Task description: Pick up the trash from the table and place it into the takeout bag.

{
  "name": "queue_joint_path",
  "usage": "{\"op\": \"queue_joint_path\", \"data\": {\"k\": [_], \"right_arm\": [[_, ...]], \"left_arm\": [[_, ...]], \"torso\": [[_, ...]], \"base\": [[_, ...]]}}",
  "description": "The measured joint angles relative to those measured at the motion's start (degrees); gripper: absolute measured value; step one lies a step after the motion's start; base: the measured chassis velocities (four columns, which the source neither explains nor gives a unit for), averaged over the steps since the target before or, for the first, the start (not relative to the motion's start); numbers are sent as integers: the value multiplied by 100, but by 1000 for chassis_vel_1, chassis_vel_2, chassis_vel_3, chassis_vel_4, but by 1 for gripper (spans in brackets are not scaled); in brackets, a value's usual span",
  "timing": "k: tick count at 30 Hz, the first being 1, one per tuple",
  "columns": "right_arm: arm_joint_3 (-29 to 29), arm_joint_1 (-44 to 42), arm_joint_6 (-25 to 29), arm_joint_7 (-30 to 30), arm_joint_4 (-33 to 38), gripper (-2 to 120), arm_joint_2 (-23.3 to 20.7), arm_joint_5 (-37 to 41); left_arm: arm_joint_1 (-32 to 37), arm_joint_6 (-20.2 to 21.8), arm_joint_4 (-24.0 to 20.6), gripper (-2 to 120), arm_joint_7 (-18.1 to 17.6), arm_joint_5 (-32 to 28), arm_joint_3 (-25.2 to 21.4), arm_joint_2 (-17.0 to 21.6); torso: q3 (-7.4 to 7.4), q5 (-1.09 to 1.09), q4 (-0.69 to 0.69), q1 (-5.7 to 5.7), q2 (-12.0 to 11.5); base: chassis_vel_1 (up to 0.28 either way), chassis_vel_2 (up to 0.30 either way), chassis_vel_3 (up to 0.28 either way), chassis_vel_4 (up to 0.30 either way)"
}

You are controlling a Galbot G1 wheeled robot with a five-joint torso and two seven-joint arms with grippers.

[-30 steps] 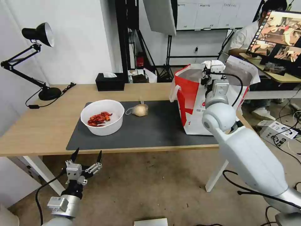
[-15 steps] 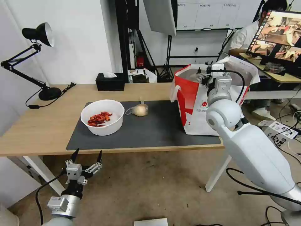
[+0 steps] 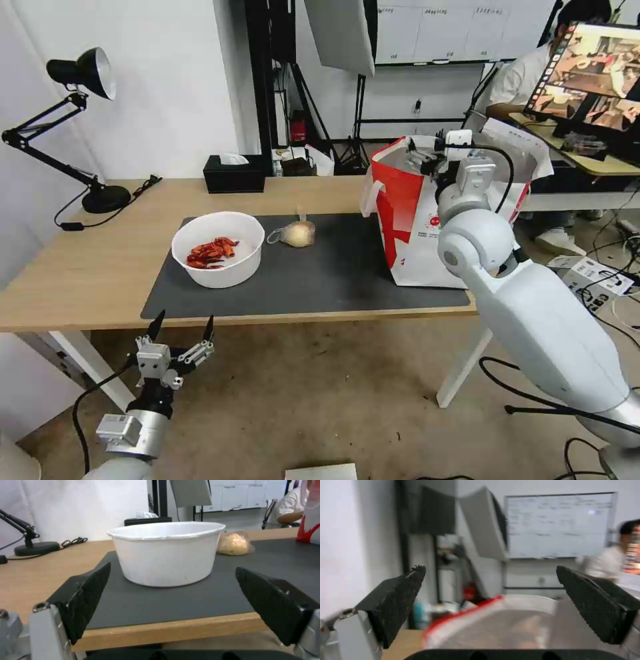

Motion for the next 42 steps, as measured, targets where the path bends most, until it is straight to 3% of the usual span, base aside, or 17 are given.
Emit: {"op": "queue_joint_path", "data": {"k": [10,12,16,24,29,42], "right_arm": [[425,-1336,671,-1423,790,100,-477,523],[694,-2085,783,-1852,1150,100,-656,508],[979,-2925,912,-2028,1507,100,-716,285],[1565,-4726,1411,-2377,1696,100,-185,-521],[1741,-5316,1872,-2546,1456,100,115,-942],[1540,-5977,2509,-2709,703,100,692,-1670]], "left_arm": [[3,-1,11,100,0,-8,-13,-11],[3,-17,36,100,1,-8,-7,-37],[-1,-47,72,100,8,0,24,-84],[62,-61,89,100,19,29,34,-106],[143,-116,133,100,20,113,31,-165],[331,-186,228,100,38,335,51,-344]], "torso": [[0,1,-1,0,0],[0,2,-2,0,0],[-1,0,-1,0,0],[-1,0,-2,-1,1],[0,0,-1,-1,1],[0,0,-1,-1,1]], "base": [[0,0,0,0],[0,0,0,0],[0,0,0,0],[0,0,0,0],[0,0,0,0],[0,0,0,0]]}}
